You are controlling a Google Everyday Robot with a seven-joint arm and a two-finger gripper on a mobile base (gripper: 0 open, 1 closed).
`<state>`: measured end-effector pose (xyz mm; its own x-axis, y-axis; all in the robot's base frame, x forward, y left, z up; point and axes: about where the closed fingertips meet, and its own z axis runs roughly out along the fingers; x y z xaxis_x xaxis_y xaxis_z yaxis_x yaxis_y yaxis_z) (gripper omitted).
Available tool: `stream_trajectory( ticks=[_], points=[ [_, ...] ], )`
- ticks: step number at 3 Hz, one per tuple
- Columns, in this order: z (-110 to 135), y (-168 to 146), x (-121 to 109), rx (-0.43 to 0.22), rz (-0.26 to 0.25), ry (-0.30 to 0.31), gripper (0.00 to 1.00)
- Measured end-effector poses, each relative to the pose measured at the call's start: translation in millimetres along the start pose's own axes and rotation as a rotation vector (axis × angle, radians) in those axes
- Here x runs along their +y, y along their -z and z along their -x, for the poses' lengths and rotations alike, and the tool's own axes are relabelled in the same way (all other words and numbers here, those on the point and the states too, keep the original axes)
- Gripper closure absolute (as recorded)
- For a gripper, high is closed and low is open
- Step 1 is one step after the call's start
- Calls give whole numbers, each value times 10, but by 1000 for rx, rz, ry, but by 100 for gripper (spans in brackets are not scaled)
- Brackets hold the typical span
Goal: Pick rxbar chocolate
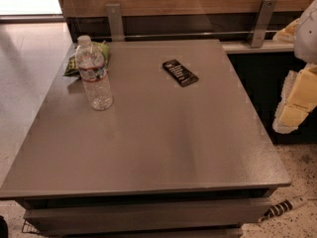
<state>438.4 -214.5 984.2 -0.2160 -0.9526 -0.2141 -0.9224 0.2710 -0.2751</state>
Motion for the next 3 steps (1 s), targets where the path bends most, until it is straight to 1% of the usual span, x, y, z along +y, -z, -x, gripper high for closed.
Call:
stream_trajectory(
  ticks=[1, 2, 3],
  points=[
    [0, 0, 0, 0, 0, 0, 0],
    [42, -29, -218, -61, -49, -46, 0],
    [153, -111, -568, -155, -119, -120, 0]
  ],
)
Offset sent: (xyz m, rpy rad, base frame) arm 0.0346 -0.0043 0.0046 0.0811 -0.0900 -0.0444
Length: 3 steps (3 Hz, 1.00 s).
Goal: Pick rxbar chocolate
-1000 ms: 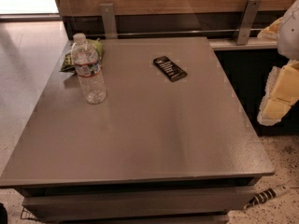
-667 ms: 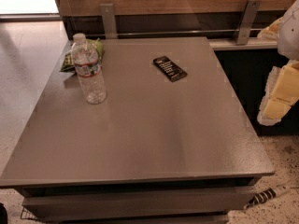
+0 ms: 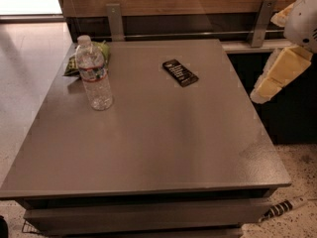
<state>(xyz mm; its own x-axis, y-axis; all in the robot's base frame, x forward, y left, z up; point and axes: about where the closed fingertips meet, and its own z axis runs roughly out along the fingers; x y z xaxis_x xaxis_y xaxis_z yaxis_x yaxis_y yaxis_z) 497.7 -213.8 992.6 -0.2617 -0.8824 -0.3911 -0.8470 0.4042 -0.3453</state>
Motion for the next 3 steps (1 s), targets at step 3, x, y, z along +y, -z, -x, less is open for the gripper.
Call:
stream_trajectory(
  ticks=[3],
  points=[
    [658, -886, -53, -538, 62, -420, 0]
  ],
)
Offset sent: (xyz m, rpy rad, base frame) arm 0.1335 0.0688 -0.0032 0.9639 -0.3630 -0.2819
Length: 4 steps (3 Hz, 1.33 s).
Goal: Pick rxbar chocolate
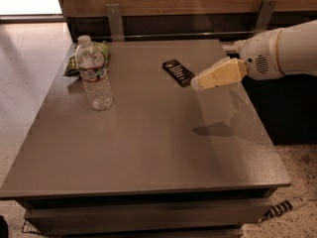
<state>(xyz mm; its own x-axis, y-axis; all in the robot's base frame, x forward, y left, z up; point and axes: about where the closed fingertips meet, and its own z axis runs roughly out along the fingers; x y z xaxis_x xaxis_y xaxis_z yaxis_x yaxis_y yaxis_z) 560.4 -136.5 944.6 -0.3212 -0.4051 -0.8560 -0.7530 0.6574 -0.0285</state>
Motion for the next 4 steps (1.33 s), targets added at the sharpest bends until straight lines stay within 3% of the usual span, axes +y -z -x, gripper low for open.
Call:
stream_trajectory(
  ticks=[1, 2, 4],
  points=[
    [121, -224, -39, -147, -28, -84, 0],
    [293, -223, -178, -204, -92, -91, 0],
    [266, -334, -286, -189, -120, -115, 0]
  ],
)
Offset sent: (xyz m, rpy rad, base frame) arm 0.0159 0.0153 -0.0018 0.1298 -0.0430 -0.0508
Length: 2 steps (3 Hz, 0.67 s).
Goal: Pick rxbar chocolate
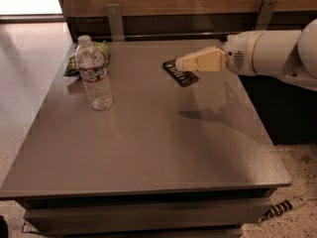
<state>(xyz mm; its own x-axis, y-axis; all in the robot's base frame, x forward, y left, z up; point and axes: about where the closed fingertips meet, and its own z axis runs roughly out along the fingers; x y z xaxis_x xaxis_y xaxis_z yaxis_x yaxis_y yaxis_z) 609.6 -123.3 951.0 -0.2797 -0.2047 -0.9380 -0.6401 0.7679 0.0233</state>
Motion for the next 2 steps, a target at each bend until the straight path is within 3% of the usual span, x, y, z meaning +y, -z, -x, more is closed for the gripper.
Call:
stream_trajectory(
  ticks=[2],
  points=[
    [-299, -743, -460, -15, -61, -103, 0]
  ],
)
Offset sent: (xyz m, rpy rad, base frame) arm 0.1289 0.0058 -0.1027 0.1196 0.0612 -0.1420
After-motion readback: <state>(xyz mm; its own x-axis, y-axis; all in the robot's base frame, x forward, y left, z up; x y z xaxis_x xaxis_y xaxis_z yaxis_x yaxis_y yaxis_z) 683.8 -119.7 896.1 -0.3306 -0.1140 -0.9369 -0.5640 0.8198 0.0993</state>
